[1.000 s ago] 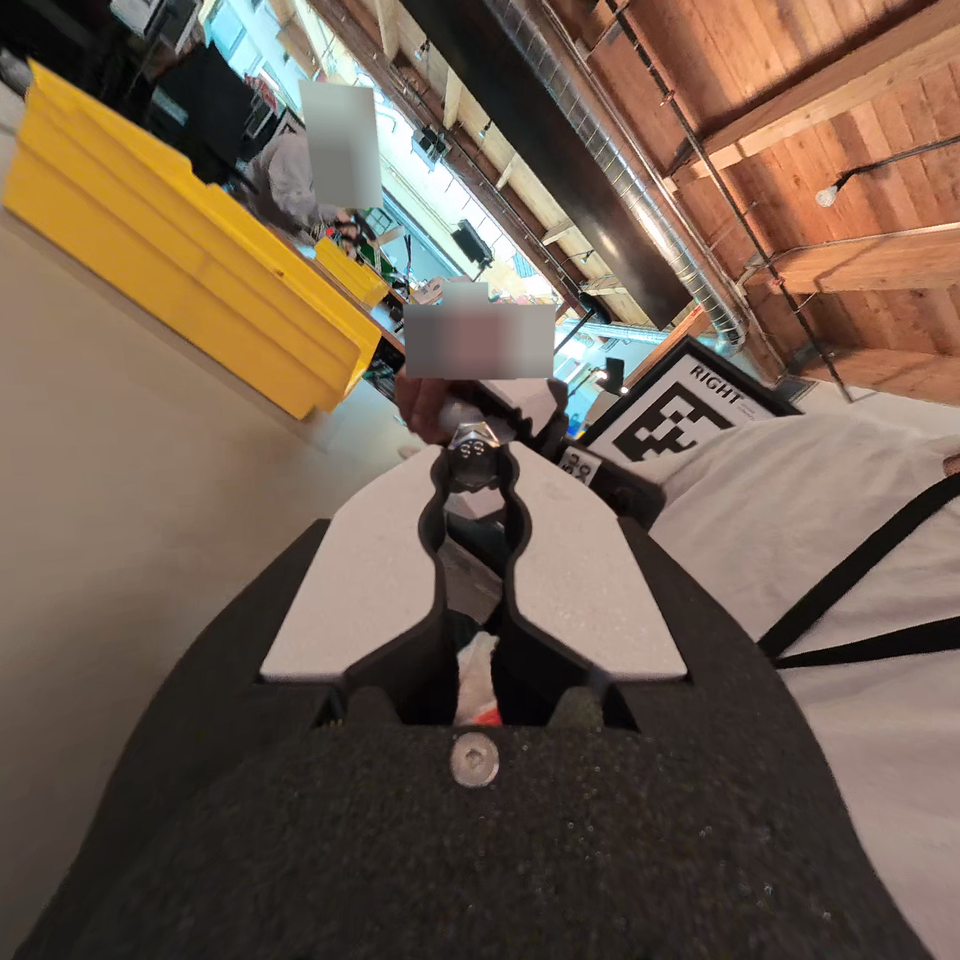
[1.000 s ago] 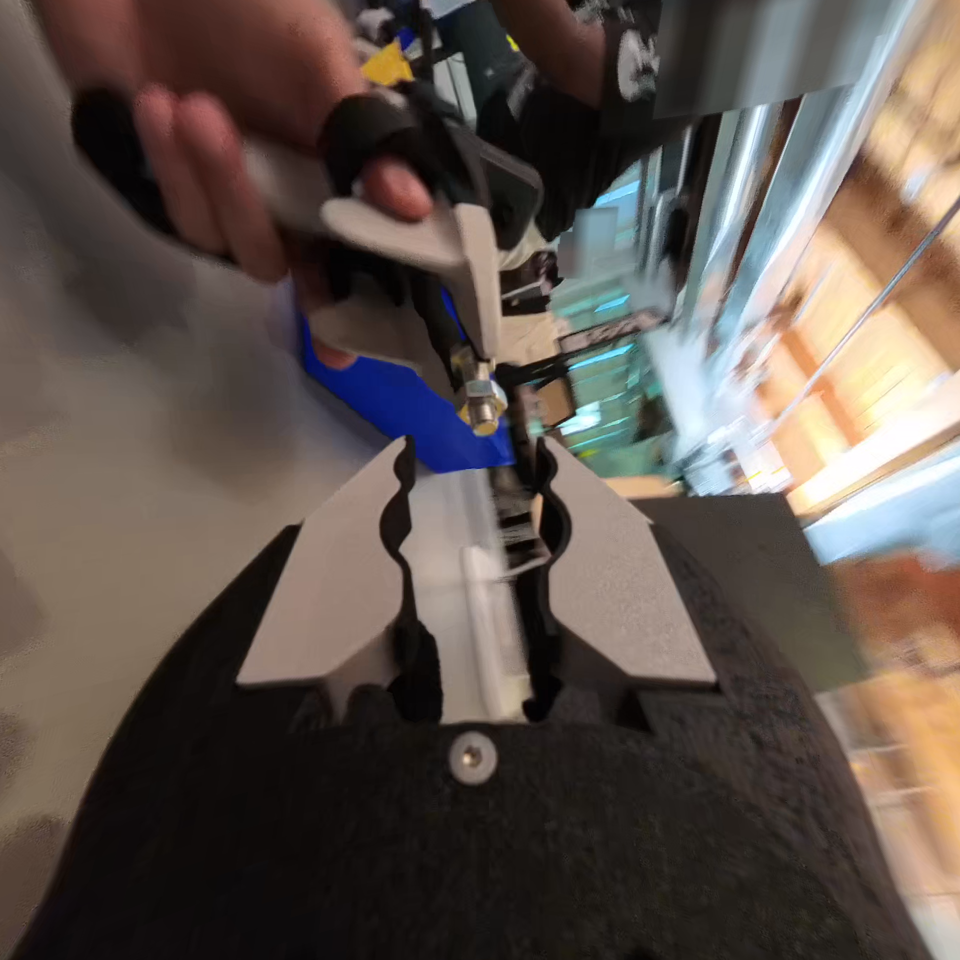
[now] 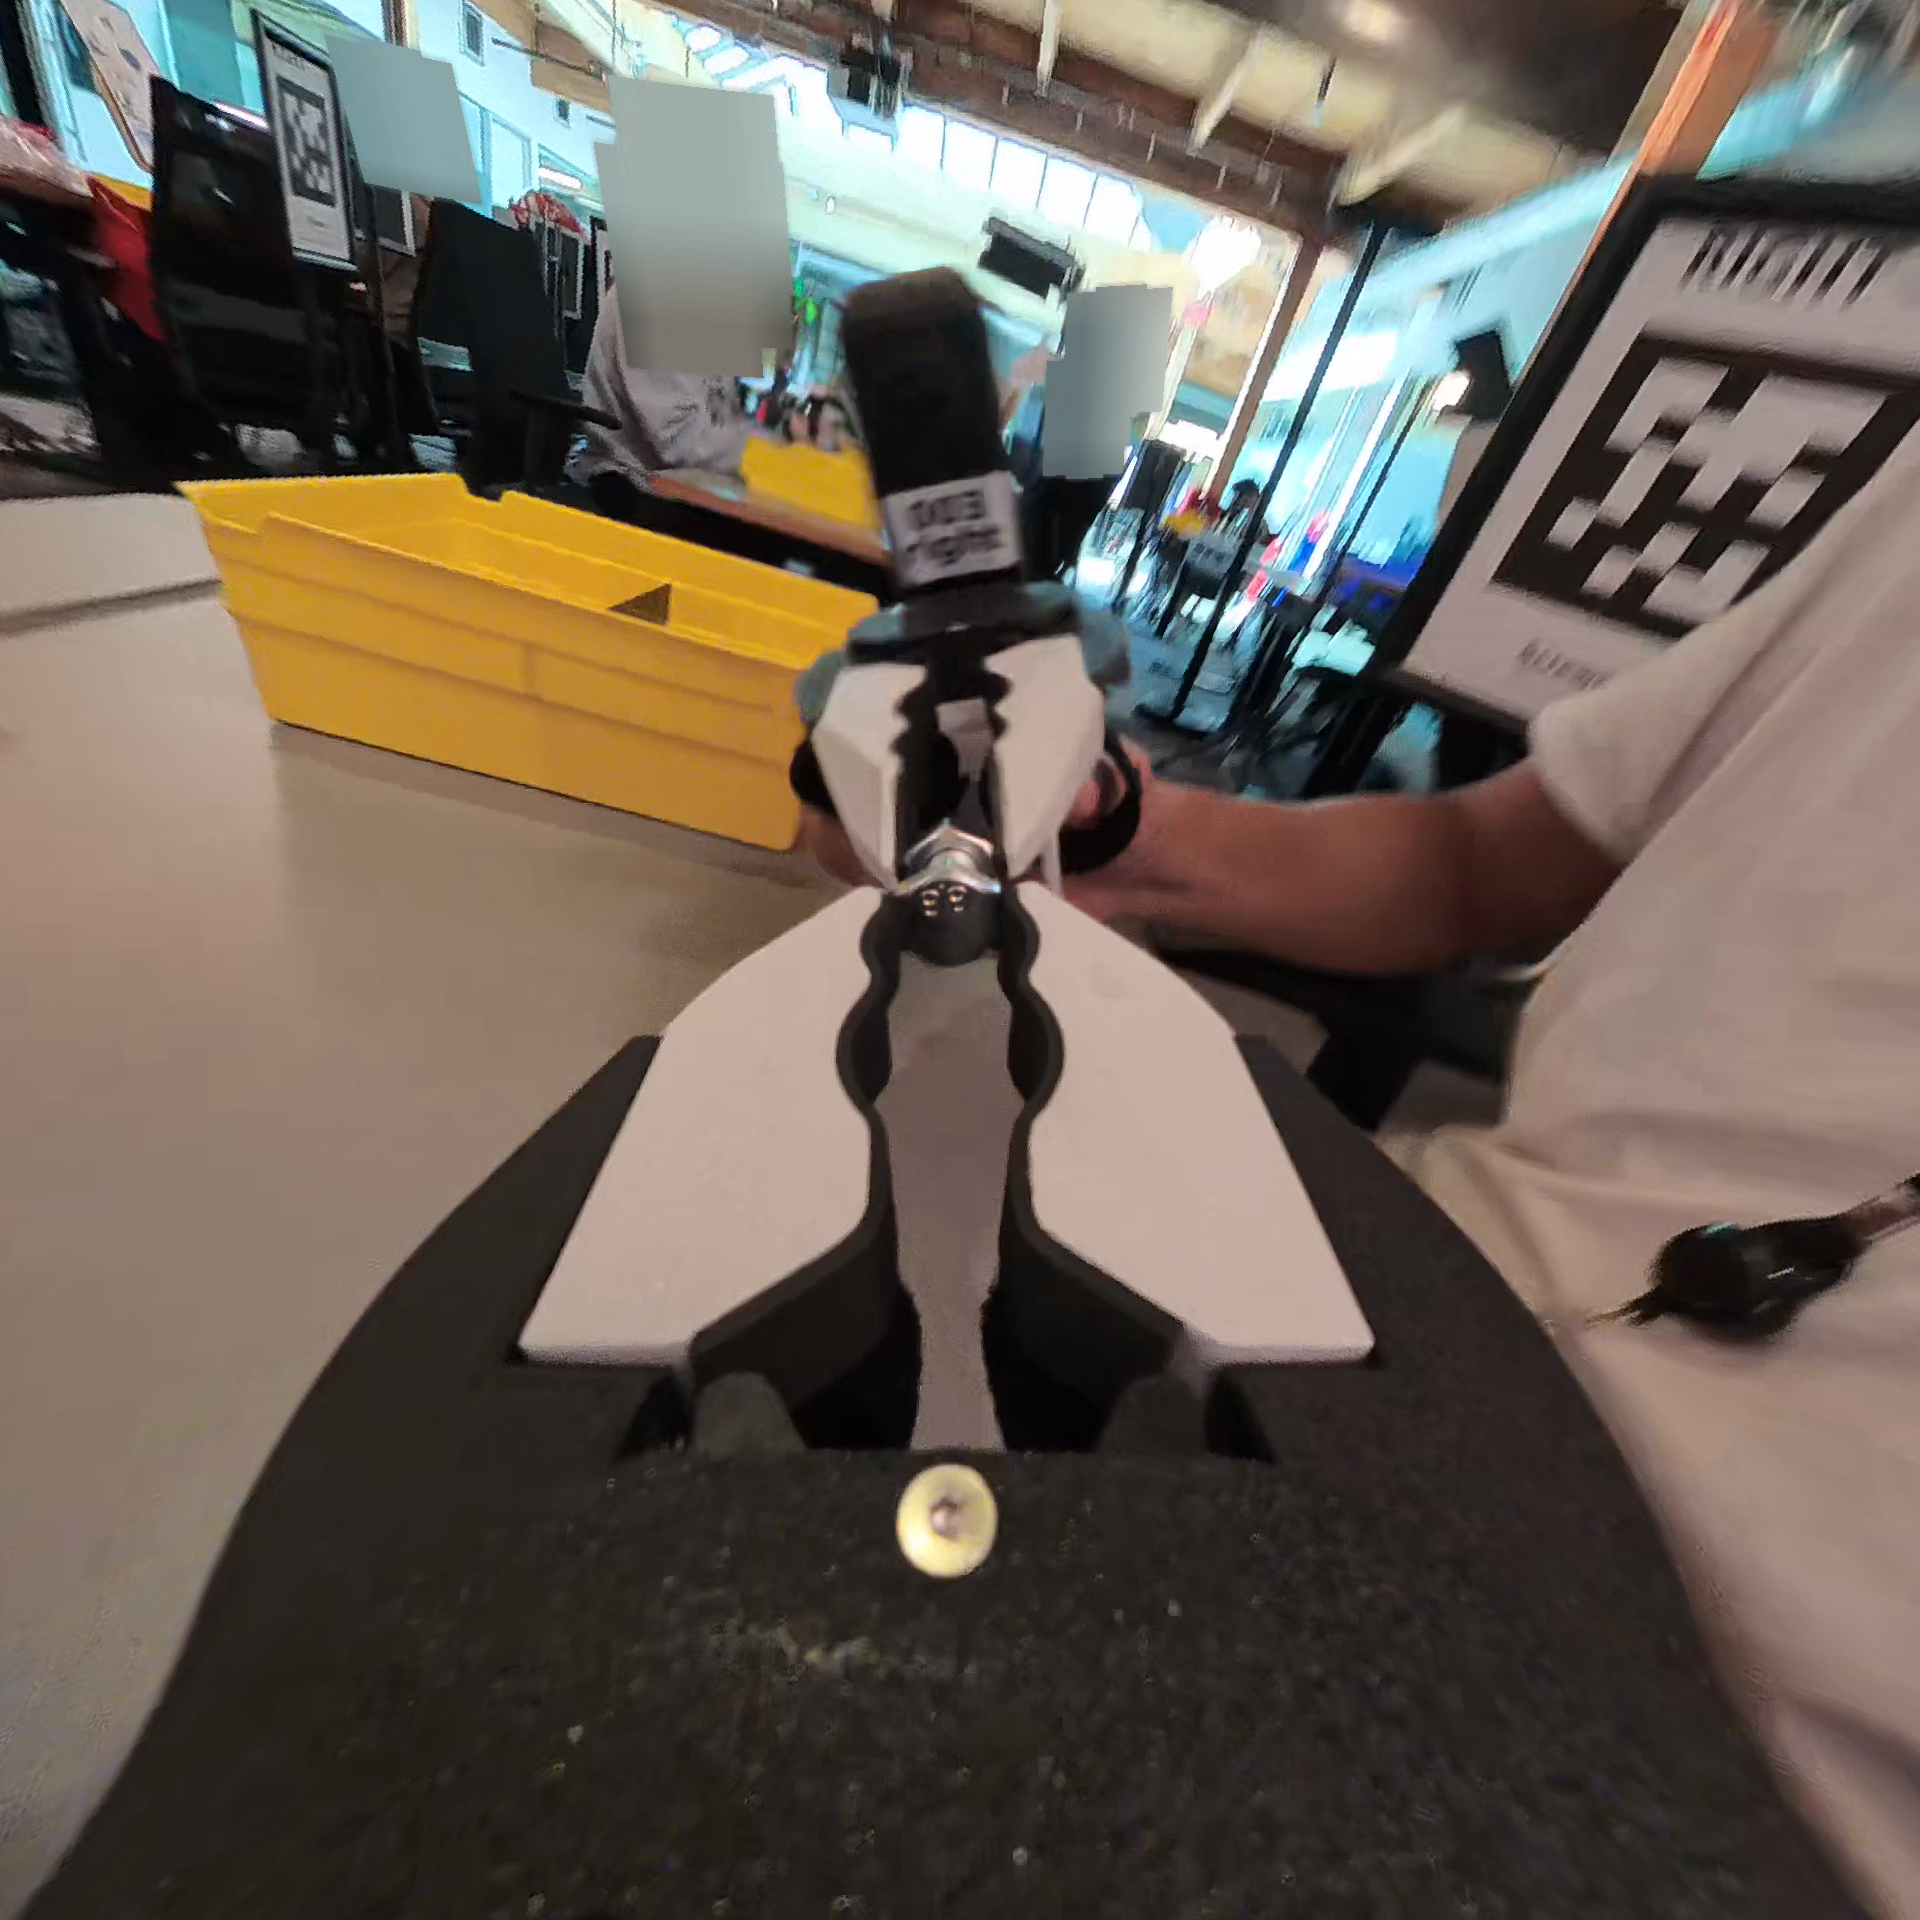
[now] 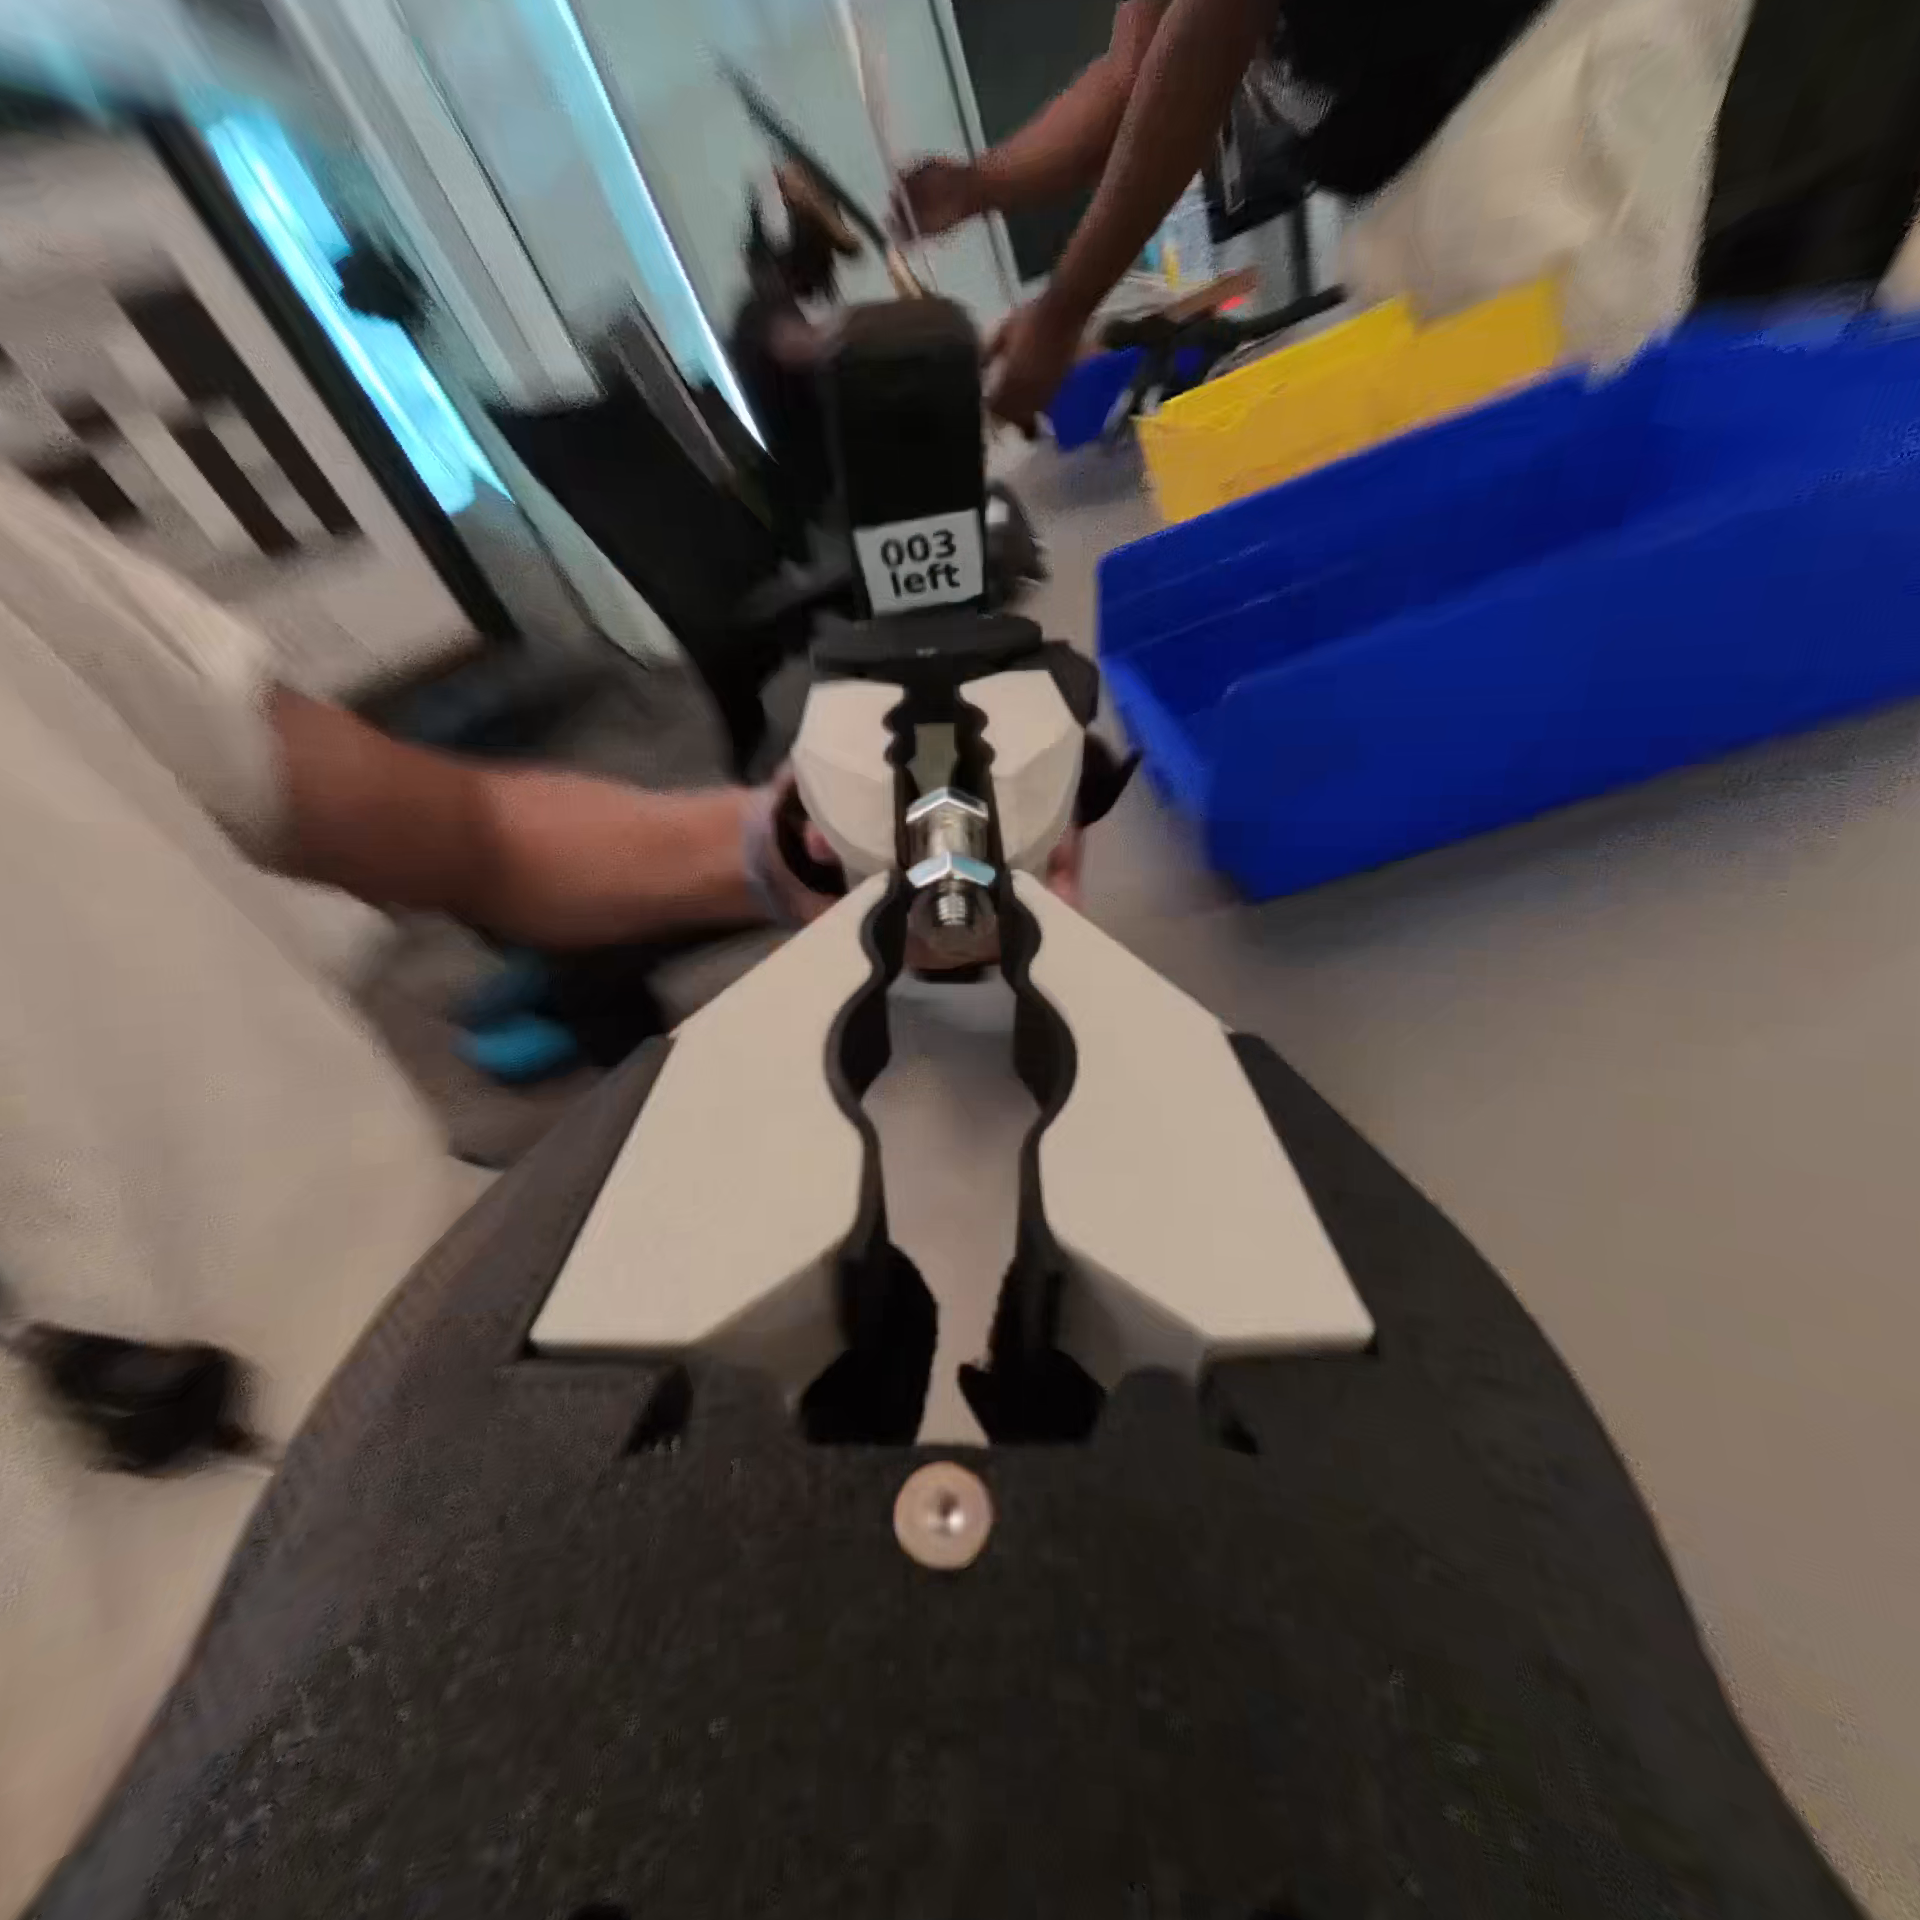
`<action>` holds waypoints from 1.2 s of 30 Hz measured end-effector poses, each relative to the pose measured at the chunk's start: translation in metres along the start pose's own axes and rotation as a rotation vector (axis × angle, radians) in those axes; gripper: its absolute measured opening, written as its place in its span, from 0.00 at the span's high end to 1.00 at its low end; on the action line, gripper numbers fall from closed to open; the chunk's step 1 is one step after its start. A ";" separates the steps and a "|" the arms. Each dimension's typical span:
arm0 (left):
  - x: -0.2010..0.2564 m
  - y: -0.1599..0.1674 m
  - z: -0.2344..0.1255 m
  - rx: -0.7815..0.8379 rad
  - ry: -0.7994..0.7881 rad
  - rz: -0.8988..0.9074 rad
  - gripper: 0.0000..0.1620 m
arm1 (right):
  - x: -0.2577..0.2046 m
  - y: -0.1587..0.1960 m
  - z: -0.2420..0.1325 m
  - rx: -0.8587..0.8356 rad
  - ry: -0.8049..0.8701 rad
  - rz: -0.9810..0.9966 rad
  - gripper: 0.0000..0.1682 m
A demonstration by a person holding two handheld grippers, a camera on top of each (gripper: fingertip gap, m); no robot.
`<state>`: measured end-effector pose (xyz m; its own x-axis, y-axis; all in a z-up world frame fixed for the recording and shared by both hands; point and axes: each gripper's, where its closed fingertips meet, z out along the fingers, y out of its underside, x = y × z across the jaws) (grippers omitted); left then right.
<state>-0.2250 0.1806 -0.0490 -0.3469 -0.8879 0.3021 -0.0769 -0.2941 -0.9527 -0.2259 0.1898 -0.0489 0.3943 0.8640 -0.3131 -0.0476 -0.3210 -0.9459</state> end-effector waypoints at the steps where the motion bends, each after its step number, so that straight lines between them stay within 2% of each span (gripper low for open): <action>1: 0.004 -0.003 -0.002 0.033 0.028 -0.058 0.89 | -0.005 -0.002 0.002 -0.041 0.065 -0.208 0.90; 5: 0.011 -0.006 -0.011 0.115 0.091 -0.250 0.89 | -0.011 -0.004 0.009 -0.173 0.364 -0.911 0.90; 8: 0.010 -0.006 -0.018 0.141 0.103 -0.308 0.89 | -0.012 -0.004 0.016 -0.253 0.607 -1.487 0.90; 9: 0.009 -0.005 -0.021 0.138 0.088 -0.306 0.89 | -0.010 -0.003 0.018 -0.271 0.653 -1.609 0.90; 10: 0.008 -0.004 -0.022 0.130 0.071 -0.299 0.89 | -0.009 -0.002 0.020 -0.268 0.663 -1.625 0.90; 11: 0.007 -0.003 -0.024 0.127 0.056 -0.288 0.89 | -0.008 0.000 0.021 -0.252 0.643 -1.563 0.89; 13: 0.007 -0.007 -0.028 0.138 0.024 -0.239 0.89 | -0.004 -0.001 0.020 -0.205 0.607 -1.388 0.79; 16: 0.003 -0.008 -0.032 0.107 -0.061 -0.102 0.89 | 0.011 -0.005 0.011 -0.122 0.558 -1.008 0.72; 20: -0.002 -0.014 -0.033 0.099 -0.133 0.082 0.89 | 0.013 0.030 0.015 -0.105 0.225 -0.264 0.73; 22: -0.002 -0.014 -0.029 0.074 -0.132 0.143 0.89 | -0.008 0.044 0.017 -0.111 -0.066 0.084 0.73; 24: 0.000 -0.014 -0.022 0.059 -0.108 0.184 0.89 | -0.023 0.044 0.013 -0.096 -0.299 0.403 0.73; 26: 0.002 -0.014 -0.014 0.049 -0.080 0.218 0.89 | -0.024 0.036 0.006 -0.031 -0.435 0.655 0.73; 28: 0.004 -0.014 -0.006 0.039 -0.048 0.244 0.89 | -0.013 0.022 -0.004 0.104 -0.475 0.793 0.75; 30: 0.004 -0.010 0.002 0.012 -0.024 0.262 0.89 | -0.007 0.010 -0.016 0.206 -0.488 0.837 0.76; 34: 0.003 0.001 0.019 -0.059 0.002 0.309 0.89 | -0.007 0.008 -0.024 0.231 -0.447 0.845 0.76; 36: 0.003 0.006 0.024 -0.087 0.010 0.330 0.89 | -0.007 0.009 -0.028 0.237 -0.432 0.862 0.87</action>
<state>-0.2038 0.1672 -0.0527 -0.3756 -0.9265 -0.0228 -0.0379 0.0400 -0.9985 -0.2035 0.1698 -0.0531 -0.2275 0.4535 -0.8617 -0.3617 -0.8610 -0.3576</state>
